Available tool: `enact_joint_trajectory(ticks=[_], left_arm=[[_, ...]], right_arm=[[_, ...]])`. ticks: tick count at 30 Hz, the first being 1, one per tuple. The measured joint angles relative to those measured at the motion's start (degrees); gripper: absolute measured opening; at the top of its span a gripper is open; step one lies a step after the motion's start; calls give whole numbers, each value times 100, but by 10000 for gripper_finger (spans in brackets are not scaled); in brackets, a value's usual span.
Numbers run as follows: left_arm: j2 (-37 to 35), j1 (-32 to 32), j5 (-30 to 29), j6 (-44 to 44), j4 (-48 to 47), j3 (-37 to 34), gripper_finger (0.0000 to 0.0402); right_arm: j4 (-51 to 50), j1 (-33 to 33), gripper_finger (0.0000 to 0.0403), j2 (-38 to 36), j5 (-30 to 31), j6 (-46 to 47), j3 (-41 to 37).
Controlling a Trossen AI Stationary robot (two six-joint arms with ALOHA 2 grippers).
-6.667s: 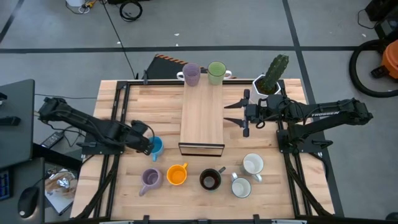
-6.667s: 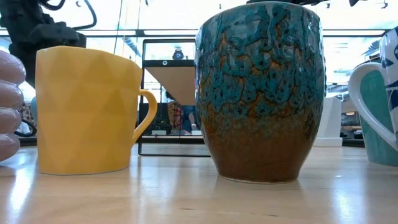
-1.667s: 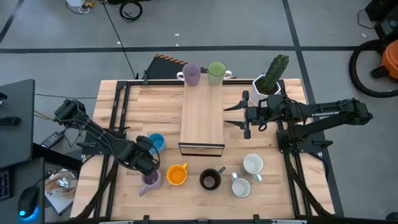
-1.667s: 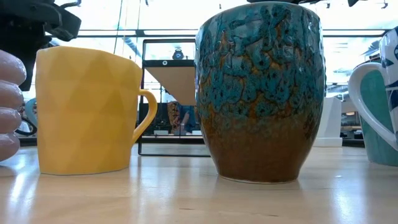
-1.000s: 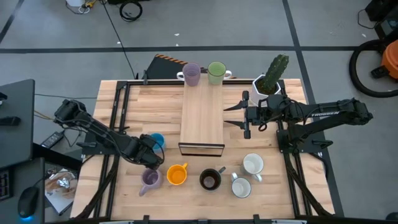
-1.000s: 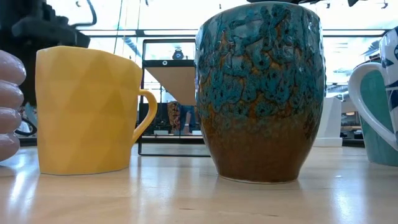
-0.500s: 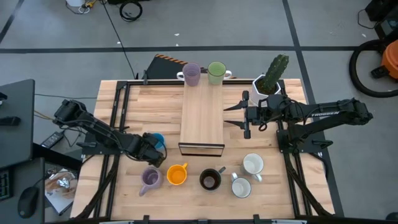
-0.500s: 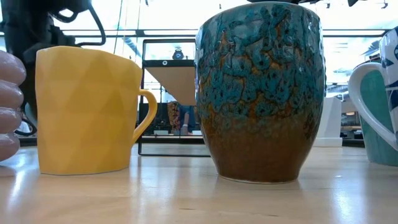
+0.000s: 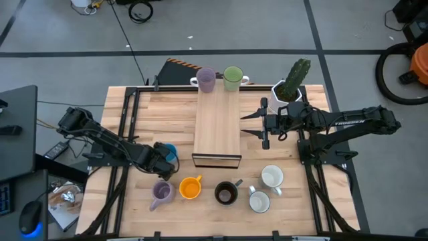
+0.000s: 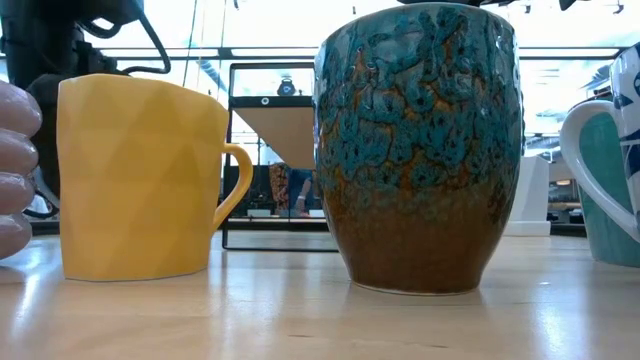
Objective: Place coffee mugs
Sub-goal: Put the light blue mug on the shelf
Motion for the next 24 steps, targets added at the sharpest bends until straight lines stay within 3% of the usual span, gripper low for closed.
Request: enact_joint_trajectory(ticks=[18,24], left_arm=[[-4,2,-90,1891,-194,8,54],[0,-5,78,2837,-555,189,51]], right_arm=[[-109,24,202,395,115,585,2],[-255,34,202,496,541,828,2]])
